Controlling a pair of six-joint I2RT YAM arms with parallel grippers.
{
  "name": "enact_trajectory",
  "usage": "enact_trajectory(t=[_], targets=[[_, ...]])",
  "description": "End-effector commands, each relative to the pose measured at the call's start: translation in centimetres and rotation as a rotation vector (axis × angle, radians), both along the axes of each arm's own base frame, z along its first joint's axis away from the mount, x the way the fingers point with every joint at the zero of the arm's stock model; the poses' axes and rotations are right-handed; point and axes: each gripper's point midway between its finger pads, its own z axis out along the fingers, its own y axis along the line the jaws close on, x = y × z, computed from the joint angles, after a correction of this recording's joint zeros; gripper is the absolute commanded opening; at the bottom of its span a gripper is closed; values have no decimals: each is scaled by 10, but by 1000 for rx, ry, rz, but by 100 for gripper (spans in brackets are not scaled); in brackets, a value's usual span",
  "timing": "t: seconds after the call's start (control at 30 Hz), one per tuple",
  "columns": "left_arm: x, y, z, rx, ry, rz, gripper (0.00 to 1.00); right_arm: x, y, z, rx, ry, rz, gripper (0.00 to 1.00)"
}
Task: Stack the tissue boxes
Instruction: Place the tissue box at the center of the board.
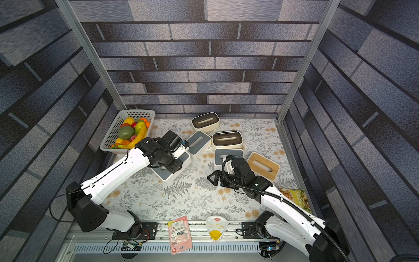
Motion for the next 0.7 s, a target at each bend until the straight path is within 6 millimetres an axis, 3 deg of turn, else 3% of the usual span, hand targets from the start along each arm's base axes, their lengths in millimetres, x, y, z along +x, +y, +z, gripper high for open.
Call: enact_trajectory(t=[0.0, 0.23, 0.4, 0.53, 0.67], targets=[[-8, -2, 3, 32, -64, -131, 40, -11, -14, -17, -4, 22, -39, 100], [-35, -15, -1, 76, -90, -292, 40, -23, -34, -10, 5, -29, -81, 100], [-38, -21, 6, 94, -131, -349, 40, -32, -43, -16, -1, -20, -92, 100], [-48, -34, 12, 88, -148, -426, 40, -44, -43, -23, 53, 23, -95, 100], [-57, -49, 14, 86, -156, -479, 40, -54, -45, -18, 96, 30, -79, 100]])
